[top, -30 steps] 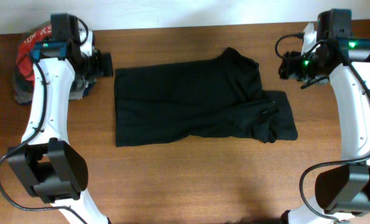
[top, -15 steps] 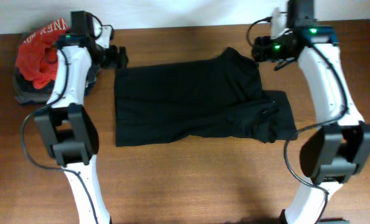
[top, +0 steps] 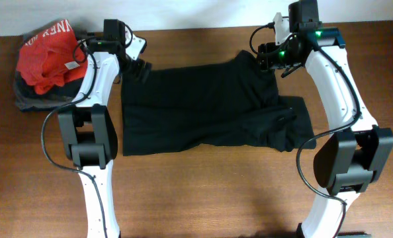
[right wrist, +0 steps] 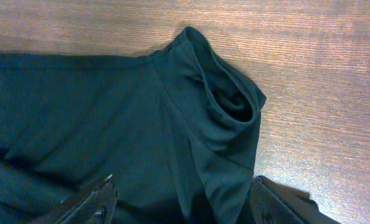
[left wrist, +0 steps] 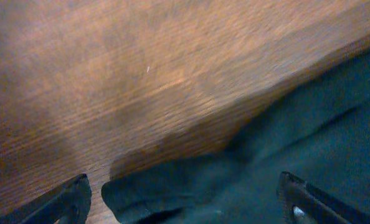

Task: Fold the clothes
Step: 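Grasp the folded shirt's top corners with both grippers, then fold the shirt's top edge down toward the bottom with both grippers, then release the shirt and raise both grippers away, then lower both grippers to grasp the strip's left and right ends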

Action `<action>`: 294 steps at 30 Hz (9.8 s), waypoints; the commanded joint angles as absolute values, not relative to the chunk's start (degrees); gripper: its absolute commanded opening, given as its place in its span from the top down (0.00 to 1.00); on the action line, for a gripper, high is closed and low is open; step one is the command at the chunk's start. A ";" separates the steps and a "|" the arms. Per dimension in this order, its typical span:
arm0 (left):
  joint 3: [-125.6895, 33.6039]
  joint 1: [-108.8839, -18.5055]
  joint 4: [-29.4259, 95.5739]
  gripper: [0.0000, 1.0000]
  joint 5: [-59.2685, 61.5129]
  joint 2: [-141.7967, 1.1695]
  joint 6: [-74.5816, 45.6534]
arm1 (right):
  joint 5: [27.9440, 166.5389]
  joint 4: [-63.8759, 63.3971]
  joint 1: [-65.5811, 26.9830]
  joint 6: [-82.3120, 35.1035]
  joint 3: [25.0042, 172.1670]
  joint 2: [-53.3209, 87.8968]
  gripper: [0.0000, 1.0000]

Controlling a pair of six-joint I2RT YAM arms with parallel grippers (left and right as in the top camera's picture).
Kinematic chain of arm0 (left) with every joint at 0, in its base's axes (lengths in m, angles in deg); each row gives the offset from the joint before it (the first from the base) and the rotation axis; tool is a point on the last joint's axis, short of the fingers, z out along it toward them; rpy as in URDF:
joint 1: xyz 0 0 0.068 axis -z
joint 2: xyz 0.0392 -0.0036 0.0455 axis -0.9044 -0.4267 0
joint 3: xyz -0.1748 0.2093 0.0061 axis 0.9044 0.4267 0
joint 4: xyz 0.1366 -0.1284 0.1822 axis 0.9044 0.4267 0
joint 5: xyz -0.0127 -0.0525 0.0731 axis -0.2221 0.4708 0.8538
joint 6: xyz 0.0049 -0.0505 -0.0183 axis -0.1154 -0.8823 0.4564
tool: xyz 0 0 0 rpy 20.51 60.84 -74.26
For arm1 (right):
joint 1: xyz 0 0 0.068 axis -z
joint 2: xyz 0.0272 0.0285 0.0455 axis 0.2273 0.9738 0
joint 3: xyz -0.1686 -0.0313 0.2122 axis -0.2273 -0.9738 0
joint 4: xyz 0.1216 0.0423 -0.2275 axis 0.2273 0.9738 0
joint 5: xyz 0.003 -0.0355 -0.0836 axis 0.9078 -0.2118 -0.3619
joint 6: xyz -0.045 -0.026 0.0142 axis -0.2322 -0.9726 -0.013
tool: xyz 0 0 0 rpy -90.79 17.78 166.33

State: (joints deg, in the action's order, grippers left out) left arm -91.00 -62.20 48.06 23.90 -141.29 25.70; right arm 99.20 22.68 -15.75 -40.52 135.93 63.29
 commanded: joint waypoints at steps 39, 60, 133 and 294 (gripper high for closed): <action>-93.82 -62.28 52.41 0.99 30.08 -147.35 26.20 | 96.03 20.27 -14.94 -40.72 136.72 65.47 0.29; -101.78 -62.11 67.01 0.99 30.06 -147.15 13.44 | 92.55 11.62 -13.87 -28.81 136.67 79.98 0.35; -119.11 -62.55 80.78 0.99 33.73 -147.15 13.92 | 103.55 50.39 -5.50 -37.26 159.34 78.02 0.96; -41.67 -68.25 37.15 0.14 21.30 -107.46 19.16 | 103.79 39.31 -6.06 -38.12 108.50 27.31 0.08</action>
